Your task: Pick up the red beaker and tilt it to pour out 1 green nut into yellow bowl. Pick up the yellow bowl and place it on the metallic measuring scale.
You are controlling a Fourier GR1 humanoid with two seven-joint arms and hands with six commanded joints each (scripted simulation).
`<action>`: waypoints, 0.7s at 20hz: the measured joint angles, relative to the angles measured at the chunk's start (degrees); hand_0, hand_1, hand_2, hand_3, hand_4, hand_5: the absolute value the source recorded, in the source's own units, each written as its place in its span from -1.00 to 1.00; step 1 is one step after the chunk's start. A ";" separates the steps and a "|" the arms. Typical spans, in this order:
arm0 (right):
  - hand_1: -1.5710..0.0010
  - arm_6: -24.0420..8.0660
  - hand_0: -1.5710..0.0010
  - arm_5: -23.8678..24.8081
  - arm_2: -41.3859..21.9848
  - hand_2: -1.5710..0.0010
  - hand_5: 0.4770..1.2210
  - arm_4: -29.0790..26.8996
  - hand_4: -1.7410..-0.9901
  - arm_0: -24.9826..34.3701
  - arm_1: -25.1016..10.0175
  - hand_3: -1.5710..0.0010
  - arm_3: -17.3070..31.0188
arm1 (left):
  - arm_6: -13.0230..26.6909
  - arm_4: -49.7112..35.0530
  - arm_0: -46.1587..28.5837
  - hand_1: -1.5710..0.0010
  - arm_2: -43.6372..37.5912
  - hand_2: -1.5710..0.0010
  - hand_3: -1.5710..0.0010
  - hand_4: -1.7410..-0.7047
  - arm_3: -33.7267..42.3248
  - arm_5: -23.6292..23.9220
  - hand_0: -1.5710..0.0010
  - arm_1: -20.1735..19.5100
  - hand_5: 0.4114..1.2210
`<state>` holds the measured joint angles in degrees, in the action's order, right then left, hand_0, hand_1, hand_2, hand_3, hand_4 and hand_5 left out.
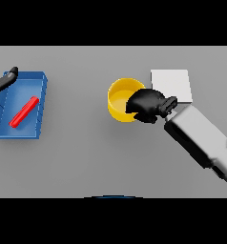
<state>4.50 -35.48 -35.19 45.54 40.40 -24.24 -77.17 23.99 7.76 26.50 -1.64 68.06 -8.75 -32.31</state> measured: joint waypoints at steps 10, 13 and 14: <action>-1.00 -0.67 -0.99 6.00 6.64 -0.96 1.00 -0.03 -1.00 1.86 -5.75 -0.47 3.75 | 2.25 -1.49 -0.81 1.00 -0.50 1.00 1.00 0.74 2.39 0.16 1.00 0.51 -0.20; -1.00 0.01 -0.99 9.05 8.01 -0.98 1.00 0.51 -1.00 2.76 -6.88 -0.47 8.19 | 2.96 -1.49 -1.16 1.00 -0.55 1.00 1.00 0.72 2.99 0.37 1.00 0.44 -0.15; -1.00 0.26 -1.00 10.35 8.31 -0.98 1.00 0.90 -1.00 3.18 -6.99 -0.47 10.07 | 3.23 -1.48 -1.76 1.00 -0.35 1.00 1.00 0.71 3.41 0.43 1.00 0.64 -0.14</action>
<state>4.77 -25.13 -26.88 46.43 43.58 -31.23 -67.10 27.22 6.28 24.74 -1.98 71.47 -8.32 -31.67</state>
